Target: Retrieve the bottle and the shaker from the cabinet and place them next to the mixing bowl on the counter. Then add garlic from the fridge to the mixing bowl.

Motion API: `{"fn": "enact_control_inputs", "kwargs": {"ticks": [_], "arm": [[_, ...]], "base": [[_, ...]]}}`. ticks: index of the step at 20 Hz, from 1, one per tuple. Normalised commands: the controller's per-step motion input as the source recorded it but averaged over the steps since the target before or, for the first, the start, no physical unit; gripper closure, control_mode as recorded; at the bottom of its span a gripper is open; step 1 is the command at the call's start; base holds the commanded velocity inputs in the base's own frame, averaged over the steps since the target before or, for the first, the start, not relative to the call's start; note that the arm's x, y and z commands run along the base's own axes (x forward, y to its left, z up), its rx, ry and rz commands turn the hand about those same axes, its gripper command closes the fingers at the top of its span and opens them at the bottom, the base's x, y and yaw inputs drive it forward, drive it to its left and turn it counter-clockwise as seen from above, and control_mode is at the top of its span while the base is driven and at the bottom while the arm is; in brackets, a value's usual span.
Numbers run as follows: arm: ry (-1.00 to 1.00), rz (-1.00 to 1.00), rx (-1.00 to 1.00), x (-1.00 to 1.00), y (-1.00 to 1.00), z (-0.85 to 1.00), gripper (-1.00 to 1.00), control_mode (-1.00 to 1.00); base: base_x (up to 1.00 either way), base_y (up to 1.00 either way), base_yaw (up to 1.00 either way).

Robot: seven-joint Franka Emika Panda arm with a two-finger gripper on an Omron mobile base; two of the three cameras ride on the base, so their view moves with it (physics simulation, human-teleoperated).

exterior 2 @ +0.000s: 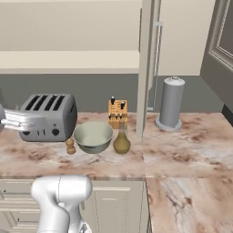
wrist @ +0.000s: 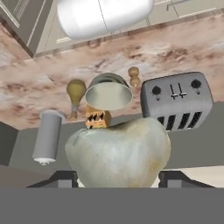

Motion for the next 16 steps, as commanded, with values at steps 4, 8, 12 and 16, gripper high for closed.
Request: {"fn": "enact_control_inputs", "kwargs": {"ticks": [4, 8, 12, 16], "arm": [[0.18, 0.0, 0.0, 0.38, 0.0, -0.42, 1.0, -1.0], [0.14, 0.0, -0.01, 0.19, 0.0, -0.65, 1.0, -1.0], [0.11, 0.0, 0.0, 0.12, -0.02, -0.6, 1.0, -1.0], [0.11, 0.0, 0.0, 0.19, -0.06, -0.44, 1.0, -1.0]], "base": [[0.0, 0.0, 0.0], [0.0, 0.0, 0.0], [0.0, 0.0, 0.0], [0.0, 0.0, 0.0]]}}
